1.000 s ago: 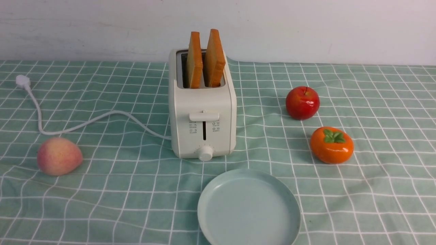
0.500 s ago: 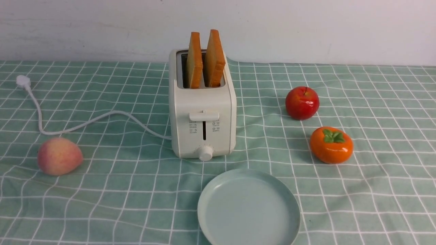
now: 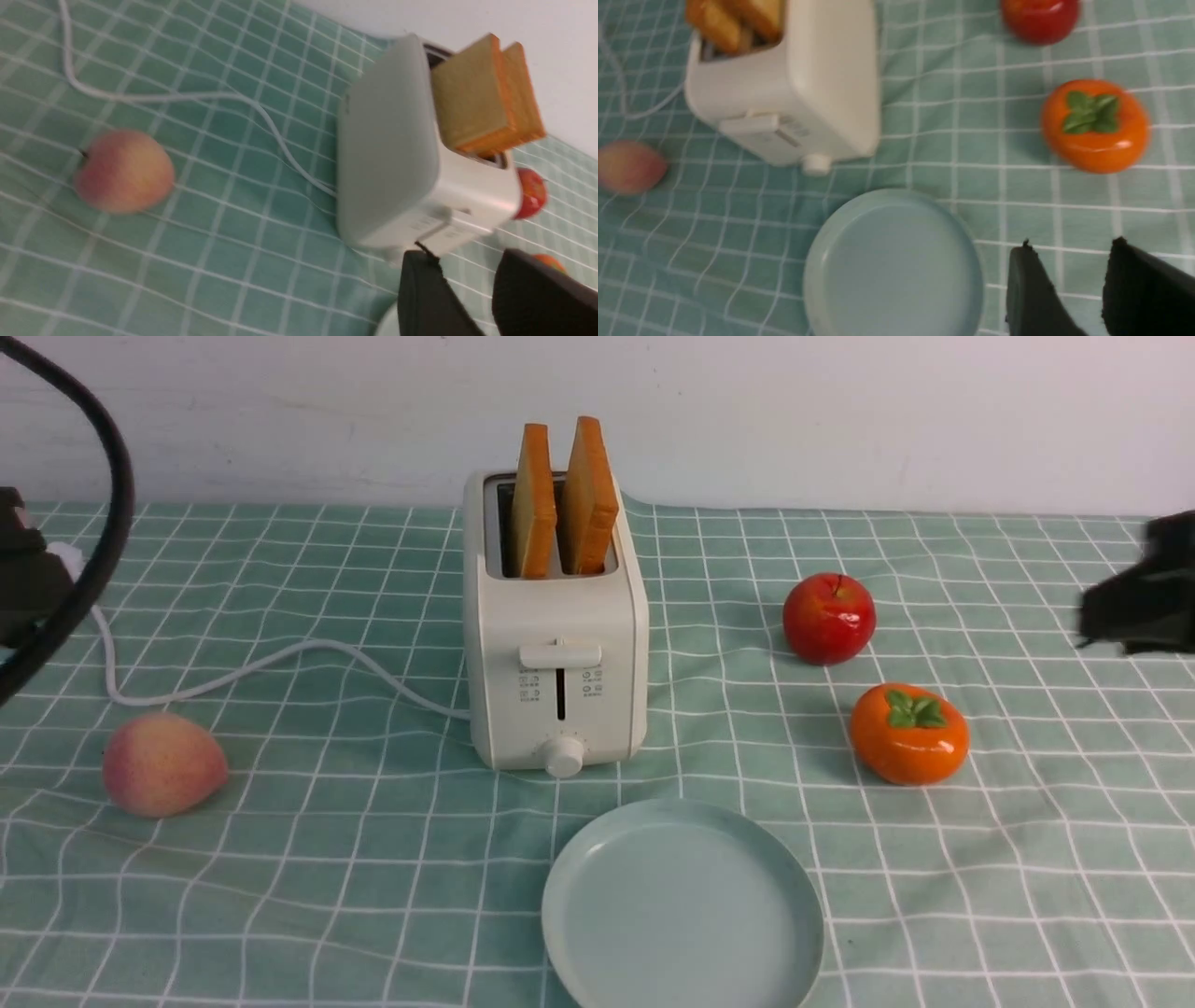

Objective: Take toasted bread from bread machine on blue coffee table place on plate.
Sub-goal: 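Grasp the toast slice in the toaster and pull it up out of the slot with the right gripper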

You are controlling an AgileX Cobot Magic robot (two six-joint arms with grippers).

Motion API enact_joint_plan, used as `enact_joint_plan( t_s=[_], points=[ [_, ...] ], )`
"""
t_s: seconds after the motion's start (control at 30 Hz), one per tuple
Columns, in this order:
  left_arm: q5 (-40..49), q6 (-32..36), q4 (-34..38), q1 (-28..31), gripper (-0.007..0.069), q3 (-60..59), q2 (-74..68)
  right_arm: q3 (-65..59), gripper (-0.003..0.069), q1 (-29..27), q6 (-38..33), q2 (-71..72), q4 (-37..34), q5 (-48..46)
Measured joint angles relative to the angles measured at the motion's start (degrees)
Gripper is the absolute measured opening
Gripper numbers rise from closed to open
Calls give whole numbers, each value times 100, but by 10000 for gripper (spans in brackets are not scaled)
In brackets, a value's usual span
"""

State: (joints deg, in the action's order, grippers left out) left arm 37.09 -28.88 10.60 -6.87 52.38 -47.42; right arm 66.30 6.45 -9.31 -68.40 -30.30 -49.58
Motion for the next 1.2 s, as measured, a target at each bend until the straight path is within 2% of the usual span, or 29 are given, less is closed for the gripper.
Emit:
enact_joint_plan(
  t_s=[0.03,0.07,0.1,0.2,0.23,0.37,0.5,0.73,0.9,1.03,1.1,1.2],
  points=[
    [30,0,303,0,216,-72,0,52,242,90,-469,-258,-364,45],
    [36,0,361,0,216,-102,0,52,243,111,-562,-309,-431,51],
    [162,0,745,0,216,-193,-6,277,251,324,-1312,-771,-898,109],
    [469,85,1127,0,216,-292,-6,956,291,797,-1831,-1509,-1303,353],
    [513,112,1137,0,216,-292,-6,1016,291,797,-1842,-1562,-1303,353],
    [909,591,1194,0,217,-303,-1,2551,409,1344,-1680,-2770,-1053,931],
    [1108,825,1194,0,224,-303,5,3314,475,1576,-1557,-3519,-978,1351],
    [1206,868,1188,-197,232,-303,5,3929,482,1726,-1833,-4540,-1019,1948],
    [1210,881,1193,-373,237,-303,5,3986,393,1726,-1864,-4954,-1129,2553],
    [1210,886,1174,-373,237,-303,5,3986,247,1726,-1866,-5007,-1426,2621],
    [1210,892,1174,-373,237,-303,5,3990,134,1726,-1897,-5007,-1609,2621],
    [1210,896,1169,-373,237,-303,9,3990,57,1726,-2043,-4932,-1748,2625]
  ],
)
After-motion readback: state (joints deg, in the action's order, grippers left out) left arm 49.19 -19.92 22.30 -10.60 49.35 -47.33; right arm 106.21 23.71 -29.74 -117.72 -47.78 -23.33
